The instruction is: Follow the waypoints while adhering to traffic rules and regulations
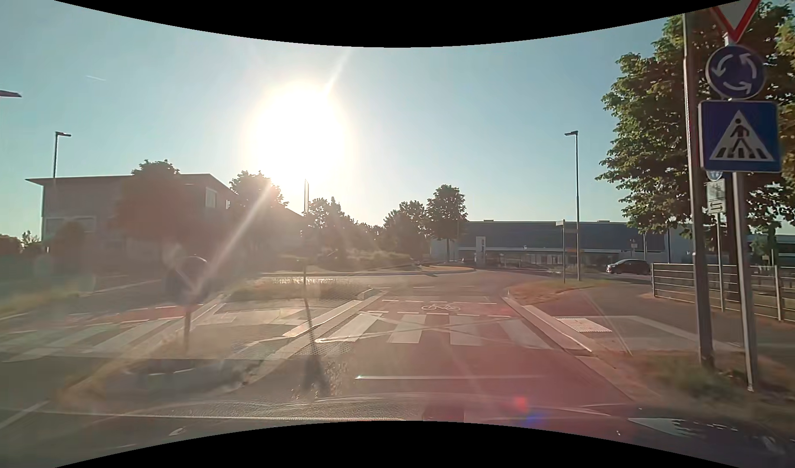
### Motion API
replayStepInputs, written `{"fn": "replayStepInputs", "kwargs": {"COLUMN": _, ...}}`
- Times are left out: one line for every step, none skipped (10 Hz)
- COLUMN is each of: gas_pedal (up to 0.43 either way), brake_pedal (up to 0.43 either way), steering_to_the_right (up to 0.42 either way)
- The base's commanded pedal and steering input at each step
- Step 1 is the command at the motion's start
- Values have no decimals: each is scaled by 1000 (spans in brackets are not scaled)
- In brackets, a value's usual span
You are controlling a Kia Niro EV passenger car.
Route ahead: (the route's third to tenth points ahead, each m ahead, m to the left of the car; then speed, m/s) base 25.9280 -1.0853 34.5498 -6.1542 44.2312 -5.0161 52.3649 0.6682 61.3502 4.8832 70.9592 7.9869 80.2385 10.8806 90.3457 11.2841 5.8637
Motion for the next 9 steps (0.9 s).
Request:
{"fn": "replayStepInputs", "kwargs": {"gas_pedal": 0, "brake_pedal": 152, "steering_to_the_right": 36}}
{"fn": "replayStepInputs", "kwargs": {"gas_pedal": 0, "brake_pedal": 165, "steering_to_the_right": 35}}
{"fn": "replayStepInputs", "kwargs": {"gas_pedal": 0, "brake_pedal": 177, "steering_to_the_right": 36}}
{"fn": "replayStepInputs", "kwargs": {"gas_pedal": 0, "brake_pedal": 177, "steering_to_the_right": 35}}
{"fn": "replayStepInputs", "kwargs": {"gas_pedal": 0, "brake_pedal": 171, "steering_to_the_right": 36}}
{"fn": "replayStepInputs", "kwargs": {"gas_pedal": 0, "brake_pedal": 177, "steering_to_the_right": 36}}
{"fn": "replayStepInputs", "kwargs": {"gas_pedal": 0, "brake_pedal": 177, "steering_to_the_right": 36}}
{"fn": "replayStepInputs", "kwargs": {"gas_pedal": 0, "brake_pedal": 177, "steering_to_the_right": 36}}
{"fn": "replayStepInputs", "kwargs": {"gas_pedal": 0, "brake_pedal": 177, "steering_to_the_right": 36}}
